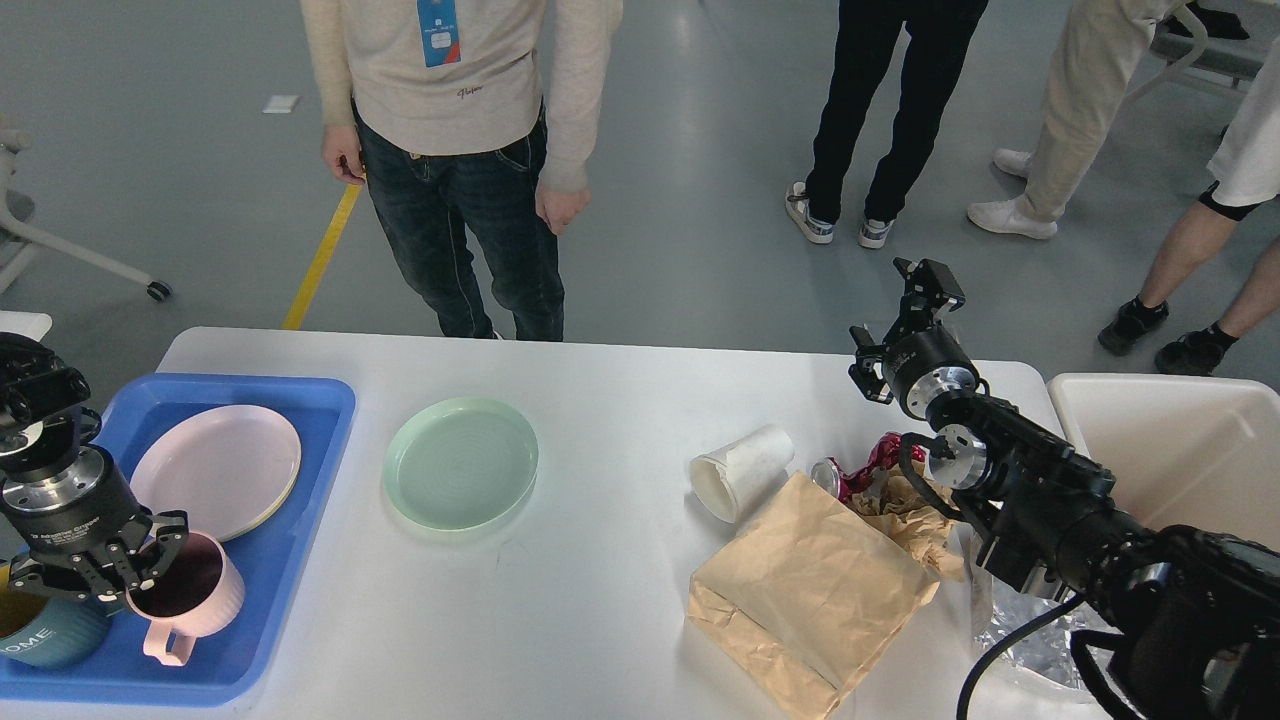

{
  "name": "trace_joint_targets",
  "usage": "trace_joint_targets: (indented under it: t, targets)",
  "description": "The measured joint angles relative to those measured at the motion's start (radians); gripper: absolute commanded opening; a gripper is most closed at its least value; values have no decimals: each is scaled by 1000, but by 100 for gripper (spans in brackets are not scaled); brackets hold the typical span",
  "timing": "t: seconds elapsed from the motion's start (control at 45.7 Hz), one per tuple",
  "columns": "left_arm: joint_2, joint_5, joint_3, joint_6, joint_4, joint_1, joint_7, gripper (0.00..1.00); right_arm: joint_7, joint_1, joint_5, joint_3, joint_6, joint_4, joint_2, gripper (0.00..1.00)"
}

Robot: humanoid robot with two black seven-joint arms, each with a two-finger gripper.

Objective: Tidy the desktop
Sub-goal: 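Carry the pink mug into the blue tray and release it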

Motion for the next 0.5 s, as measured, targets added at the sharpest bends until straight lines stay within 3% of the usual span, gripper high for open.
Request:
trace_joint_targets:
  t: [0.153,0.372,0.503]
  targets:
    - [-9,1,0,0,28,20,1,0,0,0,0,0,0,0,0,100]
    - [-10,2,1,0,32,21,2,10,0,0,0,0,0,0,0,100]
    - [-11,3,0,0,32,21,2,20,0,0,0,0,0,0,0,100]
